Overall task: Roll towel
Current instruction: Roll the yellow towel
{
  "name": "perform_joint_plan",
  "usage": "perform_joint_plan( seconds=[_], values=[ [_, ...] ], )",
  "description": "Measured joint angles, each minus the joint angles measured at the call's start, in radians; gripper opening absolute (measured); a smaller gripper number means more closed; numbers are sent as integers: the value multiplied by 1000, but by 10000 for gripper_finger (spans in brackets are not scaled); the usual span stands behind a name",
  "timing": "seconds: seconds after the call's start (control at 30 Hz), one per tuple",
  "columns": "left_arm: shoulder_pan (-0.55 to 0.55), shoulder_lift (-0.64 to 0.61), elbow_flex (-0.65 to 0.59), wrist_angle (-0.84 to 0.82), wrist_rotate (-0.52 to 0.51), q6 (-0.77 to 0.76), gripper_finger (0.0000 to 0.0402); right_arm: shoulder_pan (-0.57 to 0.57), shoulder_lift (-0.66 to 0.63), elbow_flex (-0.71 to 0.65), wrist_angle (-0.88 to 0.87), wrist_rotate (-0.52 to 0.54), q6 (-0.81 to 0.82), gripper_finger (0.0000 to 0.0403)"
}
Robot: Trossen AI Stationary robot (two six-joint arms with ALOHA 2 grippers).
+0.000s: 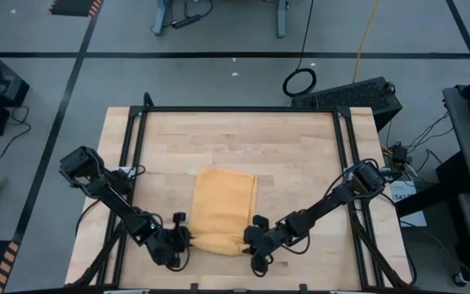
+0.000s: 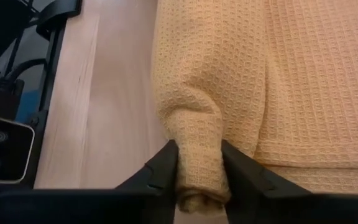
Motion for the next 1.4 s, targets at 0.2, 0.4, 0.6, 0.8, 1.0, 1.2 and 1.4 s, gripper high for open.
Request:
perform_joint_plan(
  seconds=[0.2, 0.4, 0.6, 0.8, 1.0, 1.2, 1.4],
  values=[
    [31, -30, 8, -4, 81, -62, 31, 18, -72, 0, -132, 7, -112, 157],
    [49, -43, 8, -1, 161, -133, 50, 128, -160, 3, -201, 214, -353, 220],
    [85, -45, 0, 1, 242, -304, 38, 222, -66, 3, -9, 487, -603, 257],
    [95, -45, -3, -5, 298, -458, 39, 210, 35, 3, 115, 553, -632, 284],
    [94, -47, -2, -24, 300, -515, 39, 191, 68, 3, 115, 547, -633, 284],
    [94, -46, -3, -27, 287, -481, 40, 139, 70, 3, 100, 480, -562, 226],
    [92, -45, -3, -28, 272, -441, 56, 89, 68, 4, 84, 302, -434, 117]
  ],
)
